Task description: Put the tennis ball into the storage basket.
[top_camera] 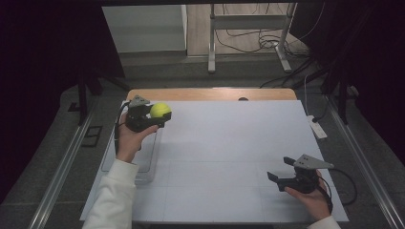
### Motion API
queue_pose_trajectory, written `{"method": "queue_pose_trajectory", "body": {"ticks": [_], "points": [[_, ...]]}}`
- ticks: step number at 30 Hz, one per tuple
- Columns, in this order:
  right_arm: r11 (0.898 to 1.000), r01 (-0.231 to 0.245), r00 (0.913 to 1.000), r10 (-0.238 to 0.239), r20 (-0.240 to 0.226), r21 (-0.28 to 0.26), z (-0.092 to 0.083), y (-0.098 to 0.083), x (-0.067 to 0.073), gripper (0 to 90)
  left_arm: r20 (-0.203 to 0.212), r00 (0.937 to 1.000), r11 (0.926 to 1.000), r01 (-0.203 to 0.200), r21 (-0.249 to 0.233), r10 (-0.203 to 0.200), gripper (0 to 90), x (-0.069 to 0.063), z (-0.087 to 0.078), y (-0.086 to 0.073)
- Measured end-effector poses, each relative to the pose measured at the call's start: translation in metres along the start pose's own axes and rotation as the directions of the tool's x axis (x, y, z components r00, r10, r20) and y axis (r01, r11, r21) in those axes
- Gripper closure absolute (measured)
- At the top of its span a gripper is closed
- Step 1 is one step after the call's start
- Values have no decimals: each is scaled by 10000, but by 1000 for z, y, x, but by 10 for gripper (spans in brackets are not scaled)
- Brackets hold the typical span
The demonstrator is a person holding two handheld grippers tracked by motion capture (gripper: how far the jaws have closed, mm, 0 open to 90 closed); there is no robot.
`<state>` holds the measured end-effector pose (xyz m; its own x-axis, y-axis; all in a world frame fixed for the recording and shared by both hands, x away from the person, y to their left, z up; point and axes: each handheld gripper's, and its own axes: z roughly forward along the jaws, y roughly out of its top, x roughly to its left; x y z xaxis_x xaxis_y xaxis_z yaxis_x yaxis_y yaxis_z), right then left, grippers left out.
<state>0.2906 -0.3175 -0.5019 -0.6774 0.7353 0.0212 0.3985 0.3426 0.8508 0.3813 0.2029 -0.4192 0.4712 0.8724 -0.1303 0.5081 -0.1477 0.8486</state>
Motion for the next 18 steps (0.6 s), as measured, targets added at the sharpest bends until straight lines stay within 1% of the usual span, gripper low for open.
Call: {"method": "queue_pose_trajectory", "body": {"ticks": [6, 8, 18], "points": [[10000, -57, 10000, 58, 8, -32, -1, 0, 0, 105, -346, 9991, 9997, 228, 94, -225, 269, 11, -3, -1], [10000, -49, 10000, 49, 4, -33, -1, 0, 0, 105, -521, 9984, 9995, 249, 197, -238, 268, 14, -3, -1], [9999, -44, 10000, 44, -46, -114, -2, 0, 0, 105, -1012, 9942, 9976, 433, 545, -376, 269, 30, 1, 2]]}}
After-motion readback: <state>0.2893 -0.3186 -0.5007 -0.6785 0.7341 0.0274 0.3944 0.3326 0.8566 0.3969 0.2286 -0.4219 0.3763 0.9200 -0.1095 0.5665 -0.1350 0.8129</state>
